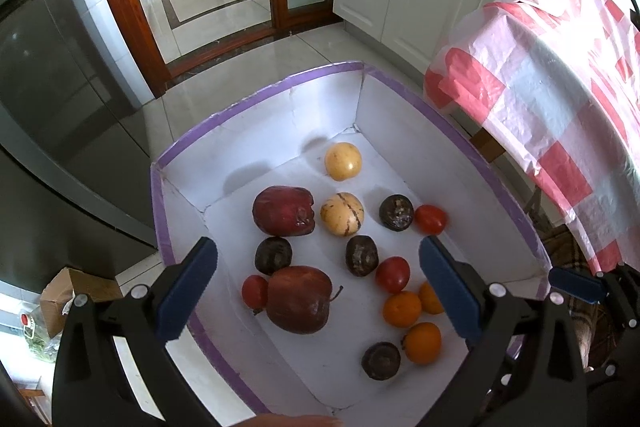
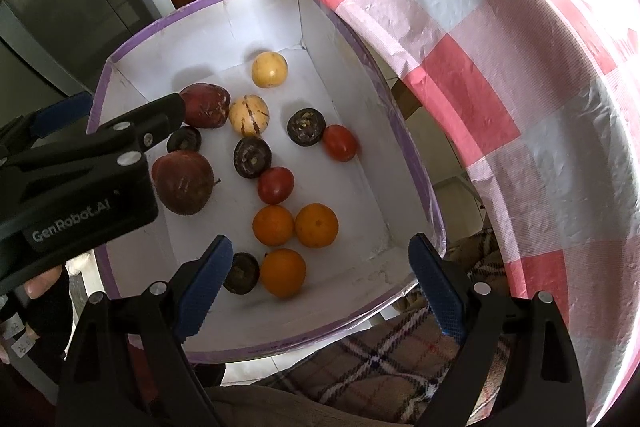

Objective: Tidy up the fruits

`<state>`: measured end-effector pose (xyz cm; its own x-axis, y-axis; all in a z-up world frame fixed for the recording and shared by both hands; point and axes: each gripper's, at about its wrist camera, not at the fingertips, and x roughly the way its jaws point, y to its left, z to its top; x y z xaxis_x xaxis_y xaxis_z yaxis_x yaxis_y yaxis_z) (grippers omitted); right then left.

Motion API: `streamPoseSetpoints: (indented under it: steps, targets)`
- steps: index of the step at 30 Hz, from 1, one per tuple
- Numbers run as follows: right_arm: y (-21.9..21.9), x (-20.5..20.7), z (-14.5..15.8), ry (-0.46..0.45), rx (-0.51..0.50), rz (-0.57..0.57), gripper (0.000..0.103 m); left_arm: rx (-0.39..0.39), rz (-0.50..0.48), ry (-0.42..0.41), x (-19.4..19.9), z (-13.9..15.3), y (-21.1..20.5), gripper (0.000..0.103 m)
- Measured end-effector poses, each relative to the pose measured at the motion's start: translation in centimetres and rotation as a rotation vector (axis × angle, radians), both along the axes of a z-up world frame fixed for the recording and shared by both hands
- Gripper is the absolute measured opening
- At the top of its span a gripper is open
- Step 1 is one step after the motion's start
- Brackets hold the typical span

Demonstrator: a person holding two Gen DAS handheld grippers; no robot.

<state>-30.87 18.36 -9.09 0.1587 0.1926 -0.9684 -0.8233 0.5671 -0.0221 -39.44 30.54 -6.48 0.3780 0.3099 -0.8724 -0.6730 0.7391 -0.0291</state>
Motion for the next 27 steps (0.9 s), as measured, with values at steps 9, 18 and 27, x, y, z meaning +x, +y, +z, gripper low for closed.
streamPoseSetpoints:
  steps: [9, 18, 27]
  targets:
    - [0.08, 0.05, -0.2, 0.003, -0.008, -0.001, 0.087, 0.0, 0.0, 0.001, 0.05, -0.09, -0.3, 0.101]
    - [0.06, 0.05, -0.27, 0.005, -0.011, 0.0, 0.087, -0.001, 0.0, 0.004, 0.03, -0.35, -0.13, 0.101]
    - [0.01, 0.03, -0.66, 0.015, -0.015, -0.003, 0.087, -0.01, 0.009, 0.013, -0.13, -0.64, 0.68, 0.101]
